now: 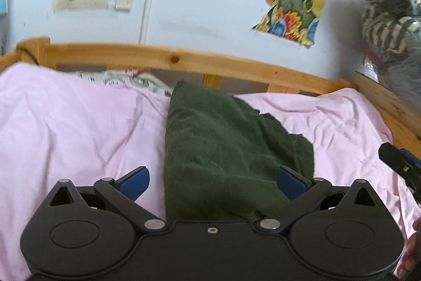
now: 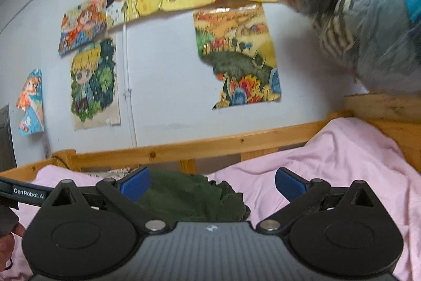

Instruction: Fold large clothes

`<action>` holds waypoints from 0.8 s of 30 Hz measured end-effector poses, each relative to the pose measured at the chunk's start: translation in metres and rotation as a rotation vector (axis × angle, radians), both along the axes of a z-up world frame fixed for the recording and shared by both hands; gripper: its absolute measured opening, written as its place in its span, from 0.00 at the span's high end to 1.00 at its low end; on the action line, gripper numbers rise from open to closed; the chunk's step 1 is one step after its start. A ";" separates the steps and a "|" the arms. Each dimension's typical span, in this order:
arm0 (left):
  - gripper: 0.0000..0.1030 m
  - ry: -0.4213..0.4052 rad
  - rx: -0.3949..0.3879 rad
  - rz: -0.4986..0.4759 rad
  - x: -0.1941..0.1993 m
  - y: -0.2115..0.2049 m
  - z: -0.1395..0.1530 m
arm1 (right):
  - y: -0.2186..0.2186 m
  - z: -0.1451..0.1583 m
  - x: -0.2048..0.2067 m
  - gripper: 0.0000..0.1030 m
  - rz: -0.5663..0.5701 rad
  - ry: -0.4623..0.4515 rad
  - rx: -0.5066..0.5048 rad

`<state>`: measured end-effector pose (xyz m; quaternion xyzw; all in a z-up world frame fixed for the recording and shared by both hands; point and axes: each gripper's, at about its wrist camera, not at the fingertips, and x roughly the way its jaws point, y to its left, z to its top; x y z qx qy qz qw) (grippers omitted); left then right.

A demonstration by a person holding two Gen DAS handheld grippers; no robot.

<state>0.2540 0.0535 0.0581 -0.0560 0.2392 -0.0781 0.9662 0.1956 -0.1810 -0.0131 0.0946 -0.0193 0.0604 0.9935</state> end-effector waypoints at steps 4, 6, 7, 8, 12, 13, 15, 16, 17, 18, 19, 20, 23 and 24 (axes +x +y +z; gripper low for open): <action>0.01 -0.028 0.058 0.009 -0.025 0.001 0.014 | 0.003 0.006 -0.024 0.00 -0.003 0.000 0.011; 0.01 -0.040 0.068 0.020 -0.038 0.005 0.019 | 0.005 0.009 -0.036 0.00 -0.003 -0.004 0.013; 0.01 -0.044 0.067 0.030 -0.045 0.008 0.021 | 0.006 0.010 -0.043 0.00 -0.002 -0.006 0.012; 0.01 -0.047 0.060 0.035 -0.052 0.011 0.023 | 0.008 0.012 -0.048 0.00 0.001 -0.006 0.009; 0.01 -0.049 0.033 0.052 -0.076 0.024 0.027 | 0.016 0.014 -0.068 0.00 0.016 -0.007 -0.010; 0.01 -0.050 0.023 0.055 -0.082 0.027 0.027 | 0.019 0.015 -0.073 0.00 0.018 -0.006 -0.016; 0.01 -0.053 0.013 0.057 -0.092 0.033 0.028 | 0.024 0.014 -0.081 0.00 0.021 -0.007 -0.025; 0.01 -0.055 0.015 0.062 -0.096 0.035 0.028 | 0.027 0.014 -0.085 0.00 0.022 -0.007 -0.029; 0.01 -0.057 0.021 0.067 -0.099 0.037 0.027 | 0.030 0.014 -0.089 0.00 0.025 -0.008 -0.032; 0.01 -0.058 0.031 0.075 -0.103 0.038 0.027 | 0.033 0.013 -0.093 0.00 0.028 -0.008 -0.037; 0.01 -0.058 0.039 0.085 -0.106 0.040 0.027 | 0.035 0.011 -0.096 0.00 0.031 -0.008 -0.042; 0.01 -0.060 0.045 0.096 -0.110 0.042 0.025 | 0.037 0.009 -0.100 0.00 0.035 -0.007 -0.046; 0.01 -0.063 0.053 0.113 -0.122 0.049 0.018 | 0.042 -0.001 -0.108 0.00 0.046 0.008 -0.052; 0.01 -0.058 0.055 0.117 -0.124 0.051 0.015 | 0.044 -0.006 -0.109 0.00 0.049 0.017 -0.054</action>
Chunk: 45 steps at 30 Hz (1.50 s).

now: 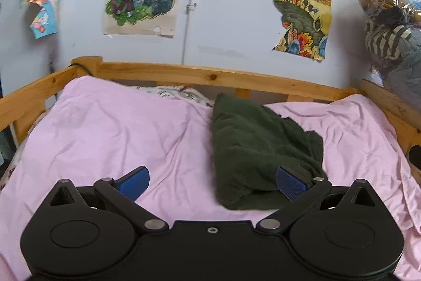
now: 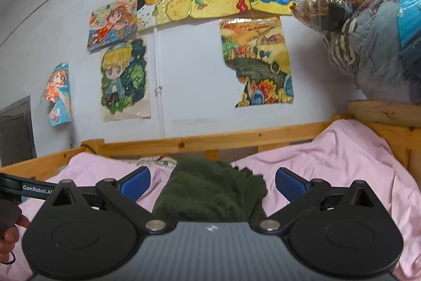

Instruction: Fold large clothes

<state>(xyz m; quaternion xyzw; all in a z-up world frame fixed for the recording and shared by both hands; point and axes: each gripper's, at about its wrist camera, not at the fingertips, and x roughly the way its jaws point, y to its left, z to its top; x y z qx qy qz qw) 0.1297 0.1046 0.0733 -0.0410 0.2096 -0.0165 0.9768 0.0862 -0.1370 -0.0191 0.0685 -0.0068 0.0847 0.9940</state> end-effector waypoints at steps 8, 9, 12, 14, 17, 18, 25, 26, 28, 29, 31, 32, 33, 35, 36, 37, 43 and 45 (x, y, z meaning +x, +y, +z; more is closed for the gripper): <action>0.01 0.011 0.041 -0.002 -0.016 0.006 -0.046 | 0.006 -0.043 -0.008 0.00 -0.019 0.086 -0.030; 0.01 0.009 0.042 0.000 -0.017 0.006 -0.053 | 0.005 -0.046 -0.007 0.00 -0.024 0.104 -0.023; 0.01 0.011 0.039 0.007 -0.022 0.005 -0.069 | 0.003 -0.052 -0.008 0.00 -0.034 0.149 0.020; 0.01 0.013 0.031 0.012 -0.024 0.005 -0.078 | 0.004 -0.057 -0.012 0.00 -0.027 0.160 0.024; 0.01 -0.001 0.021 0.010 -0.027 0.002 -0.087 | 0.008 -0.063 -0.010 0.00 -0.030 0.182 -0.011; 0.01 -0.002 0.024 0.007 -0.026 0.000 -0.089 | 0.009 -0.065 -0.007 0.00 -0.035 0.190 -0.017; 0.01 0.013 0.114 -0.001 -0.020 -0.011 -0.098 | 0.005 -0.073 0.006 0.00 -0.080 0.242 0.017; 0.01 0.015 0.123 0.003 -0.021 -0.011 -0.098 | 0.005 -0.073 0.007 0.00 -0.083 0.246 0.019; 0.01 0.019 0.124 0.004 -0.022 -0.010 -0.098 | 0.003 -0.073 0.007 0.00 -0.089 0.245 0.024; 0.01 0.020 0.119 0.004 -0.023 -0.008 -0.098 | 0.002 -0.073 0.006 0.00 -0.092 0.243 0.024; 0.01 0.023 0.111 0.007 -0.024 -0.007 -0.098 | 0.001 -0.073 0.006 0.00 -0.098 0.243 0.026; 0.01 0.026 0.110 0.006 -0.024 -0.007 -0.098 | 0.002 -0.073 0.006 0.00 -0.100 0.243 0.026; 0.01 0.026 0.112 0.005 -0.025 -0.007 -0.098 | 0.002 -0.073 0.005 0.00 -0.100 0.242 0.025; 0.01 0.018 0.112 0.006 -0.026 -0.007 -0.097 | 0.003 -0.072 0.005 0.00 -0.099 0.240 0.018; 0.01 0.015 0.112 0.006 -0.027 -0.007 -0.097 | 0.003 -0.072 0.005 0.00 -0.098 0.239 0.014; 0.01 0.013 0.111 0.006 -0.028 -0.007 -0.096 | 0.005 -0.072 0.005 0.00 -0.098 0.239 0.012; 0.01 0.002 0.104 0.008 -0.031 -0.005 -0.094 | 0.006 -0.073 0.007 0.00 -0.095 0.244 0.000; 0.01 0.003 0.099 0.011 -0.030 -0.004 -0.094 | 0.006 -0.073 0.007 0.00 -0.096 0.245 -0.001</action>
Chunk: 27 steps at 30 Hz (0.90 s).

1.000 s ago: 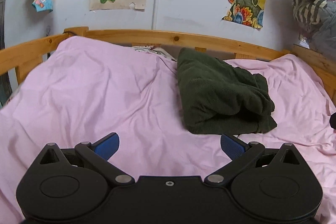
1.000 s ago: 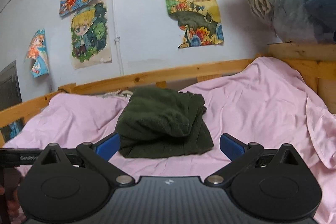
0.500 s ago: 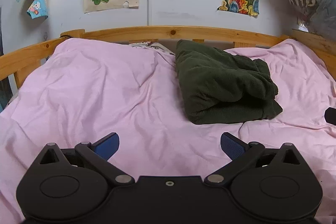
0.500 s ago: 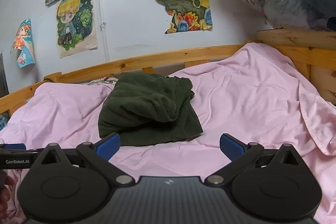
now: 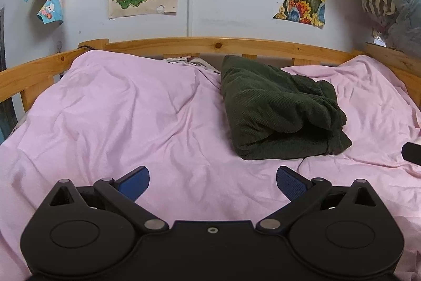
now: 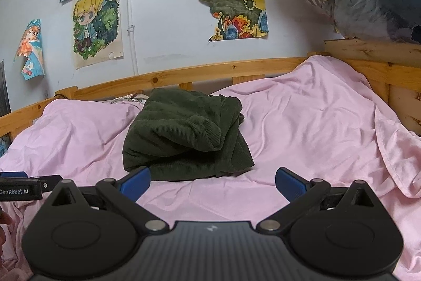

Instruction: Fold large clothes

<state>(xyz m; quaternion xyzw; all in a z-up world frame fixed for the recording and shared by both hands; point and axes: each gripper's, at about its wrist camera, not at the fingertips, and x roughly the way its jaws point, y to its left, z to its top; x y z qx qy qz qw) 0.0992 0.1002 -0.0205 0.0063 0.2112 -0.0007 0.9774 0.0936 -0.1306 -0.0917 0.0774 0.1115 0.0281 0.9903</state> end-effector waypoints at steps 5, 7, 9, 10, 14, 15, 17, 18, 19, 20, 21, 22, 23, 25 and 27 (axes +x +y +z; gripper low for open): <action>0.01 0.001 -0.009 0.001 0.001 0.001 0.000 | -0.001 0.000 0.000 0.00 0.001 0.000 0.000; 0.01 0.001 -0.007 -0.003 0.001 0.001 0.000 | -0.001 0.000 0.000 0.00 0.002 0.000 0.000; 0.01 0.000 -0.005 -0.002 0.000 0.001 0.000 | -0.001 0.000 0.000 0.00 0.002 0.000 0.000; 0.01 0.000 -0.004 -0.003 0.000 0.001 0.001 | -0.001 0.000 0.000 0.00 0.002 0.000 0.000; 0.01 0.001 -0.005 -0.002 0.000 0.000 0.001 | -0.001 0.000 0.000 0.00 0.002 0.001 0.000; 0.01 0.000 -0.005 -0.002 -0.001 0.000 0.001 | -0.001 0.000 0.000 0.00 0.002 0.001 0.000; 0.01 -0.002 -0.004 -0.004 -0.001 0.000 0.001 | -0.001 0.000 0.000 0.00 0.002 0.000 0.000; 0.01 -0.002 -0.003 -0.006 -0.001 0.000 0.001 | -0.001 0.000 0.000 0.00 0.002 0.000 0.000; 0.01 -0.002 -0.003 -0.005 -0.001 0.000 0.001 | -0.001 0.000 0.000 0.00 0.002 0.000 0.000; 0.01 -0.003 -0.004 -0.006 -0.001 0.000 0.001 | -0.001 0.000 0.000 0.00 0.002 0.000 0.000; 0.01 -0.002 -0.004 -0.005 -0.001 -0.001 0.001 | -0.001 0.000 0.000 0.00 0.001 0.000 0.001; 0.01 -0.002 -0.005 -0.006 -0.002 -0.001 0.001 | -0.001 0.000 0.000 0.00 0.002 0.001 0.000; 0.01 -0.002 -0.004 -0.006 -0.002 -0.001 0.001 | -0.001 0.000 0.000 0.00 0.002 0.001 0.000; 0.01 -0.003 -0.003 -0.006 -0.002 -0.001 0.001 | -0.001 0.001 0.000 0.00 0.003 0.000 0.000; 0.01 -0.003 -0.003 -0.005 -0.002 -0.001 0.001 | -0.001 0.001 0.000 0.00 0.002 0.001 -0.001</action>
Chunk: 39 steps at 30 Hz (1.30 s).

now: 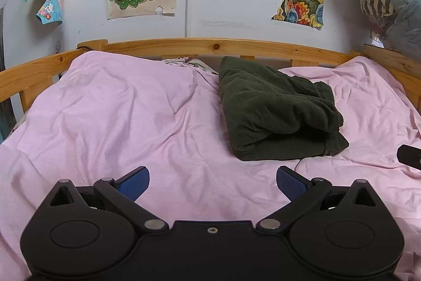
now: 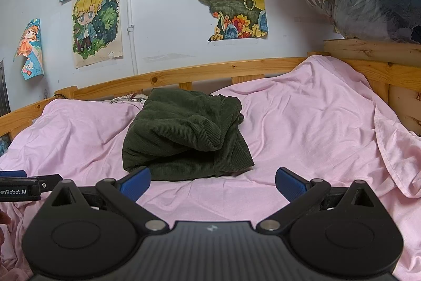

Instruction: Fold large clothes

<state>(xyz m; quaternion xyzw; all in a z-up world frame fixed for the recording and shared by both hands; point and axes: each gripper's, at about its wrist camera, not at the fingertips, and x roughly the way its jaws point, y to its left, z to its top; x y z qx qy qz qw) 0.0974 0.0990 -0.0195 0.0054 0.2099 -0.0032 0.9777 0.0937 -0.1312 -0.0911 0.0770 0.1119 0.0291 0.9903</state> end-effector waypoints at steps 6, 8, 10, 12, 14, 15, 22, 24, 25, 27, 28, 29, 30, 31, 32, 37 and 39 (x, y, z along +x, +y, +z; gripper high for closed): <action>0.01 0.001 0.000 -0.001 -0.001 -0.001 0.000 | 0.000 0.000 0.000 0.00 0.000 0.000 -0.001; 0.01 0.001 0.000 -0.003 -0.001 -0.001 0.000 | 0.000 0.000 0.000 0.00 0.001 0.001 -0.001; 0.01 0.000 0.001 -0.004 -0.001 -0.002 0.000 | 0.000 0.000 0.000 0.00 0.001 0.001 -0.001; 0.01 0.000 0.003 -0.008 -0.001 -0.002 0.001 | 0.000 -0.001 0.001 0.00 0.000 0.002 -0.001; 0.01 0.000 0.005 -0.013 -0.001 -0.002 0.002 | 0.000 -0.001 0.001 0.00 0.000 0.002 -0.002; 0.01 0.000 0.006 -0.015 0.000 -0.001 0.002 | 0.000 -0.001 0.001 0.00 0.000 0.002 -0.002; 0.01 0.003 0.013 -0.017 0.001 -0.001 0.002 | -0.001 -0.001 0.001 0.00 0.000 0.002 -0.002; 0.01 0.002 0.015 -0.023 0.002 0.002 0.002 | -0.001 -0.001 0.001 0.00 0.000 0.003 -0.002; 0.01 0.001 0.016 -0.024 0.002 0.002 0.002 | -0.001 -0.001 0.001 0.00 0.000 0.002 -0.002; 0.01 0.001 0.016 -0.025 0.002 0.002 0.002 | -0.001 -0.001 0.001 0.00 0.000 0.002 -0.002; 0.01 0.001 0.016 -0.024 0.002 0.002 0.002 | -0.001 -0.001 0.001 0.00 0.000 0.003 -0.002; 0.01 0.001 0.015 -0.024 0.002 0.001 0.002 | -0.001 -0.001 0.001 0.00 0.000 0.002 -0.002; 0.01 0.002 0.015 -0.024 0.002 0.002 0.002 | -0.001 -0.001 0.001 0.00 0.000 0.002 -0.002; 0.01 0.002 0.015 -0.025 0.002 0.002 0.002 | -0.001 -0.001 0.001 0.00 0.000 0.003 -0.002; 0.01 0.002 0.015 -0.025 0.002 0.002 0.002 | -0.001 -0.001 0.001 0.00 0.000 0.003 -0.001; 0.01 0.002 0.016 -0.028 0.003 0.002 0.002 | -0.001 -0.001 0.001 0.00 0.001 0.003 -0.002; 0.01 0.002 0.016 -0.027 0.003 0.002 0.002 | -0.001 -0.001 0.001 0.00 0.001 0.003 -0.002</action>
